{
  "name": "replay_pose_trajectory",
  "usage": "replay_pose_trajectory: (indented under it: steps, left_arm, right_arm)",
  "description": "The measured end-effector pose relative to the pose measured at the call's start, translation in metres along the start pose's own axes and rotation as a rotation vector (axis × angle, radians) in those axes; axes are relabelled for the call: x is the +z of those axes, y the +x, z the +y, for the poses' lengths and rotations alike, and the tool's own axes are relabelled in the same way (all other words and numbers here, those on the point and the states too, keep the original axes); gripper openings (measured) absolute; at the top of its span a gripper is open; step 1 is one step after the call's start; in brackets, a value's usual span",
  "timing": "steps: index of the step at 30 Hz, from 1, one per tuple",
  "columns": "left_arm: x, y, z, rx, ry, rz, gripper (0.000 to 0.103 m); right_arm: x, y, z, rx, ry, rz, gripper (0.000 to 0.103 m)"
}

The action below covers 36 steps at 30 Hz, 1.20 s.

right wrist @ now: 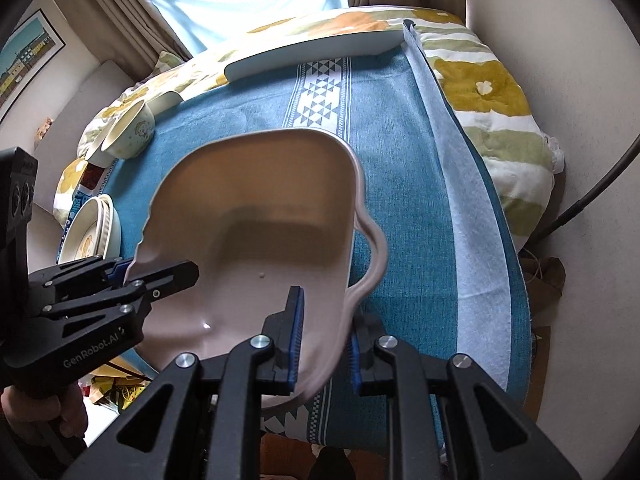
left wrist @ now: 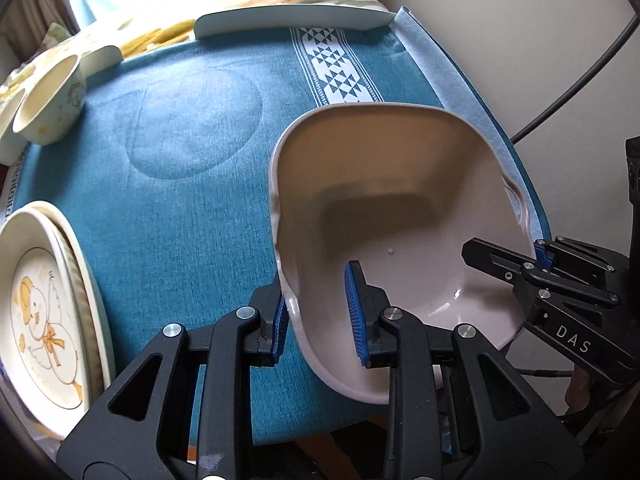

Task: Organize plates and bowls

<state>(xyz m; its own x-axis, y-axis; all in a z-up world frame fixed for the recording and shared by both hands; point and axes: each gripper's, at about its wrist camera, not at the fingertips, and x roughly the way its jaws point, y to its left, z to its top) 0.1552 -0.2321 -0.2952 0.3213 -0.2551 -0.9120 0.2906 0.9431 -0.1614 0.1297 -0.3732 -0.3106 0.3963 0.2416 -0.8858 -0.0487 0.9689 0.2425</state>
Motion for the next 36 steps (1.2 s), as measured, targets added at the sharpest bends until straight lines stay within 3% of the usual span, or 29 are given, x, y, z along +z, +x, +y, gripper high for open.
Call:
replay_pose_trajectory:
  steps: [3, 4, 6, 7, 8, 10, 17, 24, 26, 27, 28, 32, 36]
  left_arm:
    - [0.002, 0.002, -0.001, 0.024, 0.005, 0.008, 0.025]
    - [0.003, 0.003, -0.002, 0.032, 0.006, 0.013, 0.03]
    - [0.003, 0.003, -0.003, 0.042, 0.007, 0.016, 0.054]
    - [0.002, 0.001, -0.004, 0.05, 0.007, 0.007, 0.071]
    - [0.003, -0.001, -0.004, 0.056, 0.007, -0.009, 0.077]
    - [0.004, -0.004, -0.005, 0.057, 0.012, -0.02, 0.077]
    - [0.005, -0.022, -0.003, 0.077, 0.005, -0.022, 0.077]
    - [0.009, -0.105, 0.006, 0.145, -0.03, -0.145, 0.077]
    - [0.011, -0.136, 0.014, 0.17, -0.059, -0.204, 0.086]
    - [0.013, -0.151, 0.018, 0.189, -0.071, -0.234, 0.091]
    - [0.014, -0.164, 0.023, 0.215, -0.082, -0.26, 0.1]
    - [0.02, -0.207, 0.052, 0.278, -0.123, -0.346, 0.103]
    - [0.034, -0.228, 0.096, 0.279, -0.176, -0.361, 0.103]
  right_arm:
    - [0.0, 0.0, -0.005, 0.021, 0.027, -0.002, 0.018]
    - [0.001, 0.001, -0.006, 0.026, 0.034, -0.002, 0.018]
    - [0.002, 0.001, -0.007, 0.029, 0.046, 0.0, 0.018]
    - [0.002, 0.001, -0.007, 0.028, 0.05, 0.0, 0.022]
    - [0.002, 0.001, -0.007, 0.026, 0.053, -0.001, 0.027]
    - [0.003, -0.001, -0.01, 0.029, 0.066, -0.011, 0.05]
    - [0.008, -0.022, -0.018, 0.041, 0.094, -0.044, 0.051]
    - [0.035, -0.09, 0.013, 0.087, -0.038, -0.155, 0.053]
    - [0.048, -0.111, 0.031, 0.118, -0.093, -0.199, 0.075]
    - [0.055, -0.12, 0.039, 0.136, -0.12, -0.22, 0.097]
    - [0.062, -0.128, 0.049, 0.152, -0.147, -0.245, 0.103]
    - [0.089, -0.152, 0.087, 0.219, -0.242, -0.356, 0.103]
    - [0.12, -0.148, 0.13, 0.223, -0.338, -0.34, 0.103]
